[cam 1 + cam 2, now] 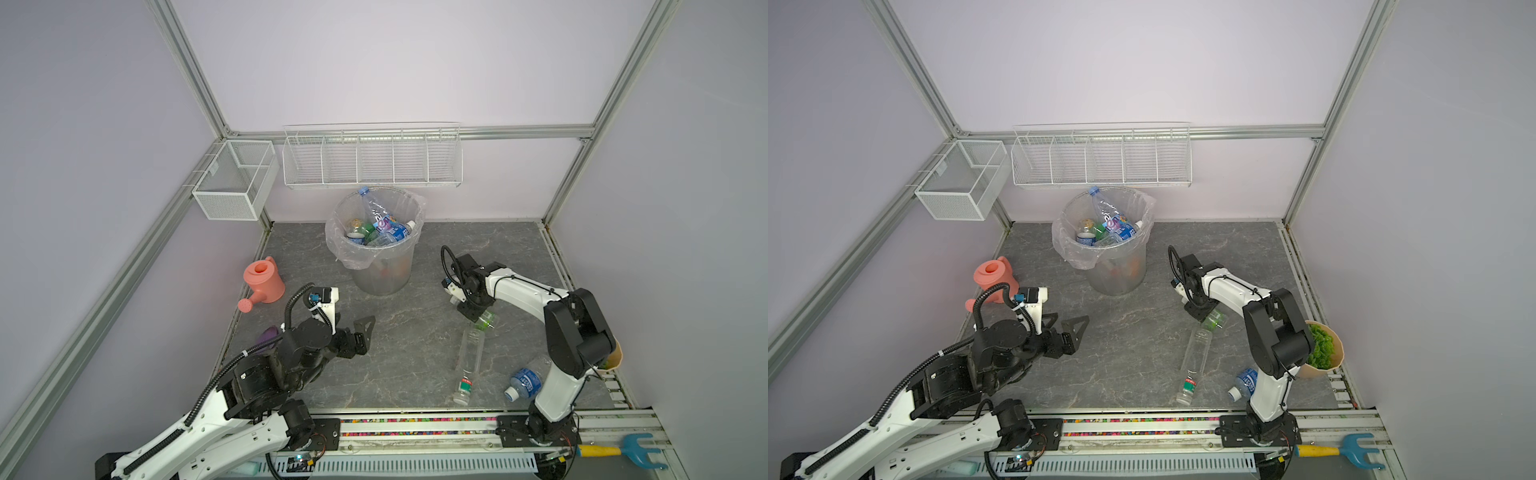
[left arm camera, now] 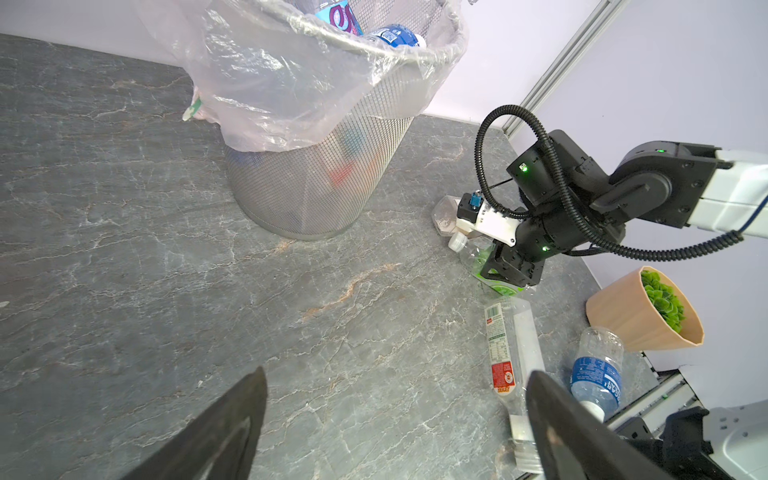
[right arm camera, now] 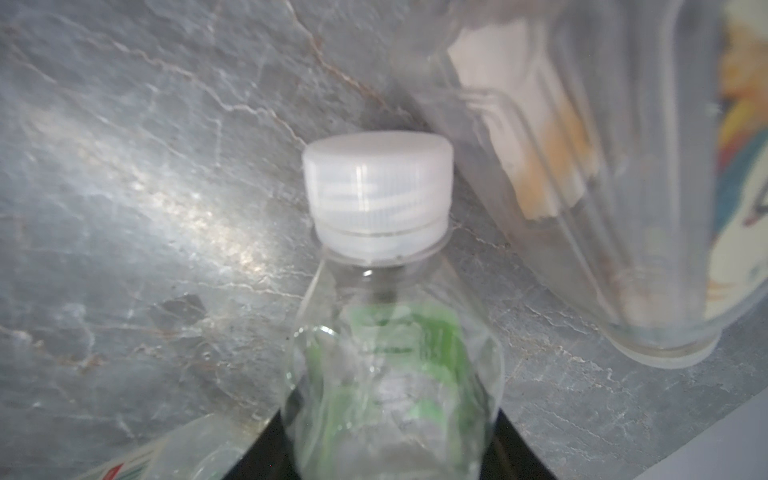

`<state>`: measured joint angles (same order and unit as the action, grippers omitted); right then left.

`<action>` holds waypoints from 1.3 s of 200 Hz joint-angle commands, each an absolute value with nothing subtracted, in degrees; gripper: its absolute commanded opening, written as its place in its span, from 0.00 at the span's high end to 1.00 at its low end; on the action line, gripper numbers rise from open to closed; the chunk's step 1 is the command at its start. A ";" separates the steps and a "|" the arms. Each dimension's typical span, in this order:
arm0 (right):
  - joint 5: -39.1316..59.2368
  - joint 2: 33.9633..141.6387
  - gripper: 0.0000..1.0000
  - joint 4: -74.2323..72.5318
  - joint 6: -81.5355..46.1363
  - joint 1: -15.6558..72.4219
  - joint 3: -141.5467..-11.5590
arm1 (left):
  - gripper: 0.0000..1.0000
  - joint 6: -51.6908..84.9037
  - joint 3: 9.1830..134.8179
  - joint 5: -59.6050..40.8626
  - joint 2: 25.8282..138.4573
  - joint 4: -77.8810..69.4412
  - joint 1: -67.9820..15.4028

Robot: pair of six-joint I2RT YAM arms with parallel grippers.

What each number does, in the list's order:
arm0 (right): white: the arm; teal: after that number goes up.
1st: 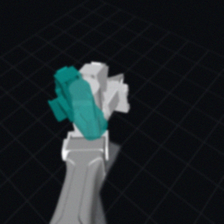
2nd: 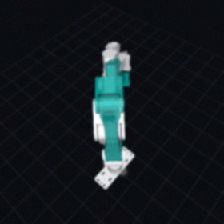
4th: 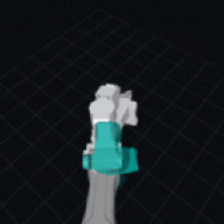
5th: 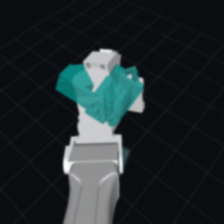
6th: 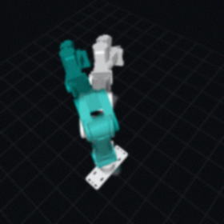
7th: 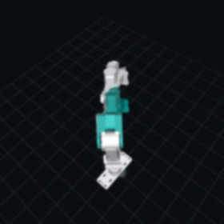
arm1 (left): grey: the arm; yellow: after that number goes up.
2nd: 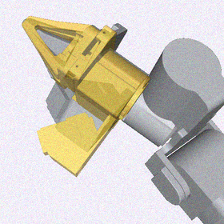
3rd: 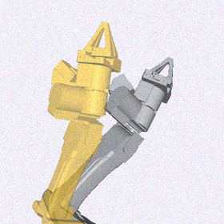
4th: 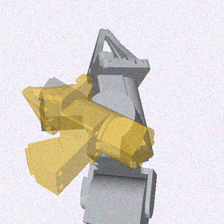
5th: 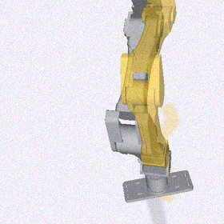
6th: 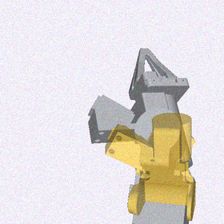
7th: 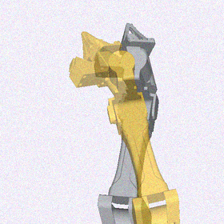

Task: Throw the plastic bottles in the bin
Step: 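Close the right gripper on the green-label bottle, then lift the green-label bottle with the right gripper up over the bin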

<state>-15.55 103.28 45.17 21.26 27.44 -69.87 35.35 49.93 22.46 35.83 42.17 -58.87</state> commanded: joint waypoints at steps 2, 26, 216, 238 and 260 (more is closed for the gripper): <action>-16.91 102.53 0.62 47.02 21.89 28.95 -71.76 | 0.04 35.86 51.68 23.89 35.76 43.81 -58.54; -17.93 99.64 0.65 49.04 21.67 30.54 -73.49 | 0.04 35.68 52.03 24.14 36.12 44.03 -58.59; 5.98 70.88 0.65 19.17 1.53 34.10 -98.62 | 0.02 45.15 36.08 12.12 35.92 35.89 -46.69; 8.99 74.28 0.65 15.94 -1.51 34.13 -103.11 | 0.02 45.59 34.91 11.52 36.52 35.38 -46.17; 11.38 79.07 0.65 13.63 -4.56 34.15 -108.16 | 0.02 46.18 33.96 10.89 36.89 34.75 -45.97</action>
<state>6.52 74.78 20.12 0.75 33.85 -103.94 44.14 34.92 12.27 36.75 36.58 -46.44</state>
